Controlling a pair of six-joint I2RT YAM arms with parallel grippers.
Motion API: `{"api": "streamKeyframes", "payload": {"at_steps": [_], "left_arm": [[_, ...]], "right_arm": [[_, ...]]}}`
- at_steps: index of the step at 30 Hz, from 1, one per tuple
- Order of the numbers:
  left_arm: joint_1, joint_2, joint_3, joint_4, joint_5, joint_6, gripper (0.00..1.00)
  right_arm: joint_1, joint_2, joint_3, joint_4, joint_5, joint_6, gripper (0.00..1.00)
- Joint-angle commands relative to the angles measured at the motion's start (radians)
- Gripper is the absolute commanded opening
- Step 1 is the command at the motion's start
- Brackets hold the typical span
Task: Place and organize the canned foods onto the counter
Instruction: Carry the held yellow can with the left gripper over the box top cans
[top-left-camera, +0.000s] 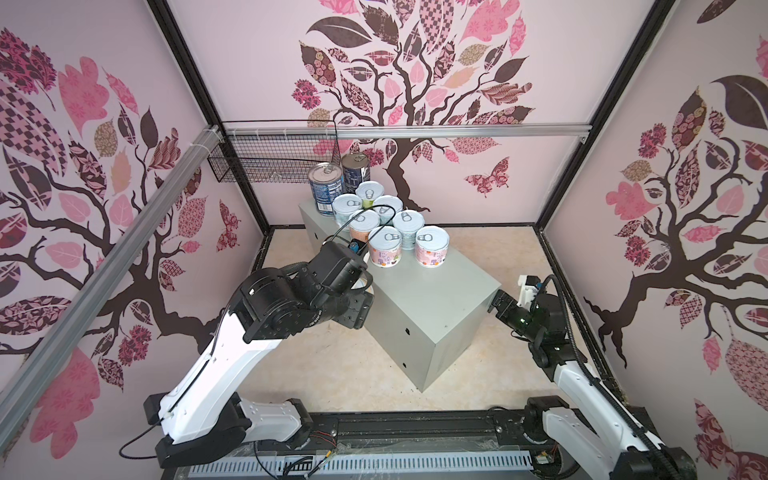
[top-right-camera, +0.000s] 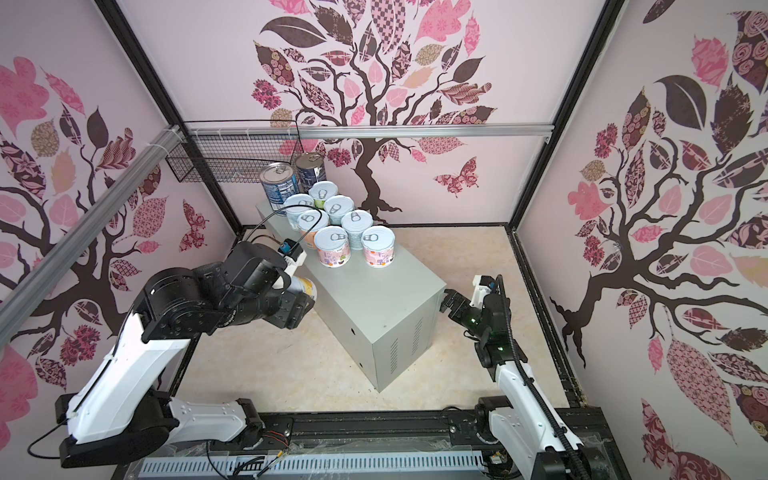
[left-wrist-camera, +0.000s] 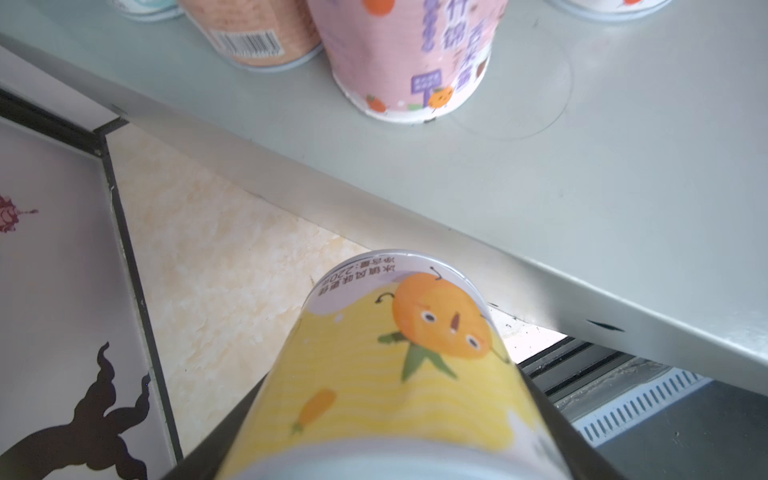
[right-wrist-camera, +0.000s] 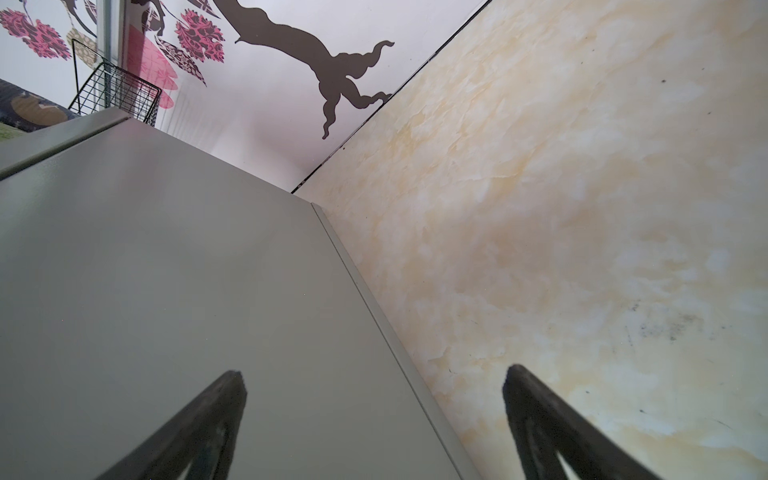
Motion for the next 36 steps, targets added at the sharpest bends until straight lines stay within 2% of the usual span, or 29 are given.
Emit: {"api": "streamKeyframes", "payload": {"at_steps": [1, 16, 26, 31, 36], "left_arm": [[-0.022, 0.021, 0.088, 0.002, -0.044, 0.001, 0.38], [-0.117, 0.203, 0.306, -0.002, -0.057, -0.001, 0.37], [-0.122, 0.306, 0.379, 0.01, -0.04, 0.005, 0.38], [-0.122, 0.338, 0.393, 0.014, -0.031, 0.006, 0.44], [-0.122, 0.361, 0.398, 0.016, -0.016, 0.006, 0.59]], "right_arm": [[0.007, -0.024, 0.051, -0.024, 0.012, -0.017, 1.0], [0.007, -0.044, 0.035, -0.032, 0.022, -0.039, 1.0], [0.007, -0.053, 0.02, -0.029, 0.014, -0.056, 1.0], [0.007, -0.06, 0.011, -0.028, 0.013, -0.066, 1.0], [0.007, -0.063, 0.007, -0.024, 0.01, -0.069, 1.0]]}}
